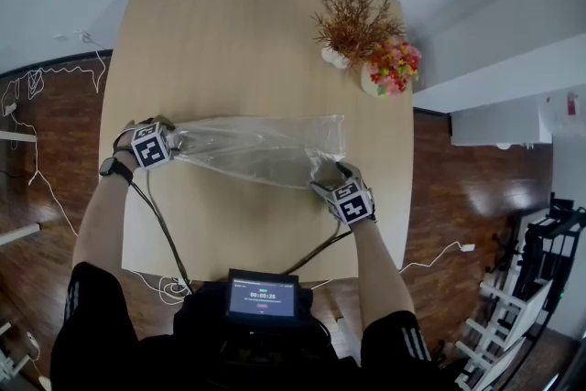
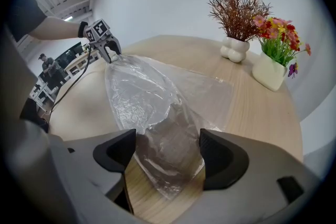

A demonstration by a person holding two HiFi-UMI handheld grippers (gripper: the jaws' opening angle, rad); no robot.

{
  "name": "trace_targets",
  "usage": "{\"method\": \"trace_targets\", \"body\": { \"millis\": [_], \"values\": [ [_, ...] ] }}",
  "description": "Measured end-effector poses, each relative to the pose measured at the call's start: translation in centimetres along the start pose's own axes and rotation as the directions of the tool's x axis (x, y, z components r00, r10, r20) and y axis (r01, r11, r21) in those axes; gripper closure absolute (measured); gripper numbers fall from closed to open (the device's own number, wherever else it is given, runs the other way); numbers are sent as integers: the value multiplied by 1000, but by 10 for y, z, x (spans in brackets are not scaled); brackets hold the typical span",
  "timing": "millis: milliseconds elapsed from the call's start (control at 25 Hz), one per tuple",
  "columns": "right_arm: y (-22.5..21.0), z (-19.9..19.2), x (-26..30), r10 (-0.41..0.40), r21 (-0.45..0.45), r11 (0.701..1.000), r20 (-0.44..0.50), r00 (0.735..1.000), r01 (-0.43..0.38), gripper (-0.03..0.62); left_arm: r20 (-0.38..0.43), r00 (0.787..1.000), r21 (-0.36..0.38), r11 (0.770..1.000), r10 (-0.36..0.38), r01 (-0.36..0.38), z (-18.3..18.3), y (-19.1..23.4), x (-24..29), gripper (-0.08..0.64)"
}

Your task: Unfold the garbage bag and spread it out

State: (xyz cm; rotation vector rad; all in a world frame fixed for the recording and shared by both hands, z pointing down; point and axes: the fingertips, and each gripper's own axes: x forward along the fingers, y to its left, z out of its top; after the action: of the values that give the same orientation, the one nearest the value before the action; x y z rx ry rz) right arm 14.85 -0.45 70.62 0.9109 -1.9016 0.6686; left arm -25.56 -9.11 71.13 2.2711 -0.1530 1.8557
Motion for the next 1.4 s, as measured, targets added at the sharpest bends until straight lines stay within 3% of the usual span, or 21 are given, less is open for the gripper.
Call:
{"method": "trace_targets", "body": {
  "millis": [320, 480, 800, 960, 1160, 1400],
  "values": [
    [0, -1, -2, -7, 7, 1000, 0, 1000, 7, 173, 21, 1000, 13, 1000, 21, -21, 3, -2, -4, 279],
    [-9, 9, -12, -36, 18, 999, 68, 997, 35, 173, 38, 997, 39, 997, 60, -62, 4, 0, -10, 279],
    [-20, 38, -48, -101, 25, 995, 183, 978, 98, 173, 146, 979, 10, 990, 141, -143, 27, 2, -41, 268],
    [-19, 48, -63, -132, 2, 991, 236, 963, 136, 176, 217, 950, -41, 974, 226, -222, 39, 6, -59, 256],
    [-11, 63, -86, -139, 20, 990, 312, 940, 140, 188, 296, 895, -149, 942, 334, -302, 49, 5, -87, 256],
    [3, 87, -128, -145, 46, 989, 429, 892, 138, 229, 361, 822, -256, 895, 440, -366, 62, -16, -129, 258]
  ]
}}
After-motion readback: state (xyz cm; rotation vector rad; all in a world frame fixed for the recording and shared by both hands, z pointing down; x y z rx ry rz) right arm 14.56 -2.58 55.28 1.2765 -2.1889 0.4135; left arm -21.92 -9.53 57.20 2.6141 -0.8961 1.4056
